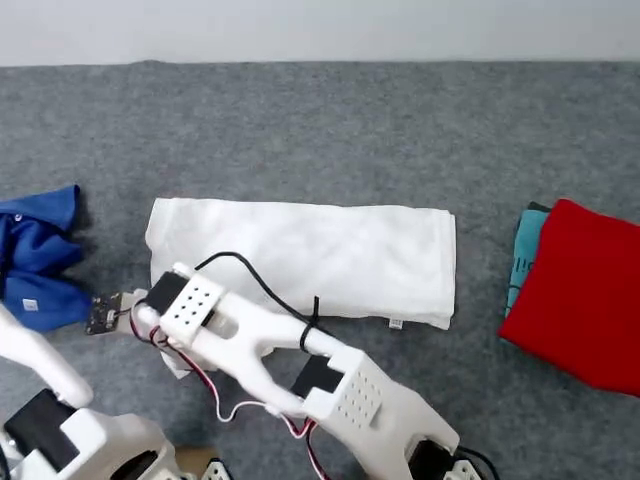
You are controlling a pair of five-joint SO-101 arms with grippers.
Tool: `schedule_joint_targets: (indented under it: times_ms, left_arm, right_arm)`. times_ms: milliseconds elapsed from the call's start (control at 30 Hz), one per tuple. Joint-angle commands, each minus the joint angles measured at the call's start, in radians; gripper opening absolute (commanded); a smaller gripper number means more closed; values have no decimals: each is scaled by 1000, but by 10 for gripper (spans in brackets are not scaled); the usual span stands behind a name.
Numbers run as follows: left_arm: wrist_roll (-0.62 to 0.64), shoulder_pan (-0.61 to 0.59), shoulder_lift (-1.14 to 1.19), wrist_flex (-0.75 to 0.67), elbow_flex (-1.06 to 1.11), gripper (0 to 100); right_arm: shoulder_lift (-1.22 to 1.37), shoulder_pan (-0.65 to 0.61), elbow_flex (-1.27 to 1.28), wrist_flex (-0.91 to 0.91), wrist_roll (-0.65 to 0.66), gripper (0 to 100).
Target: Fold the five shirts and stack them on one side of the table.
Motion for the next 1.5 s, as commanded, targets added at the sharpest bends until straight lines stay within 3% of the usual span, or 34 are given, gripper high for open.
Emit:
schedule_joint_targets:
  times_ms: [0,233,533,767,1000,1467]
  left_arm:
    - [-8,-8,-51,17,-5,7]
    - [-8,-3,-51,15,-5,7]
    - [-8,23,-51,15,-4,7]
    - [-8,29,-46,15,-4,7]
    - [-8,29,-43,15,-4,7]
    - [-8,31,-43,14,-4,7]
  right_arm:
    - [-77,15,-9,-18,28,11]
    - [-137,153,-135,-27,29,11]
    - [-120,282,-155,-209,84,11]
    - [-77,323,-155,-269,86,13]
    - [-76,332,-155,-268,80,157]
    - [-47,452,-153,-263,80,158]
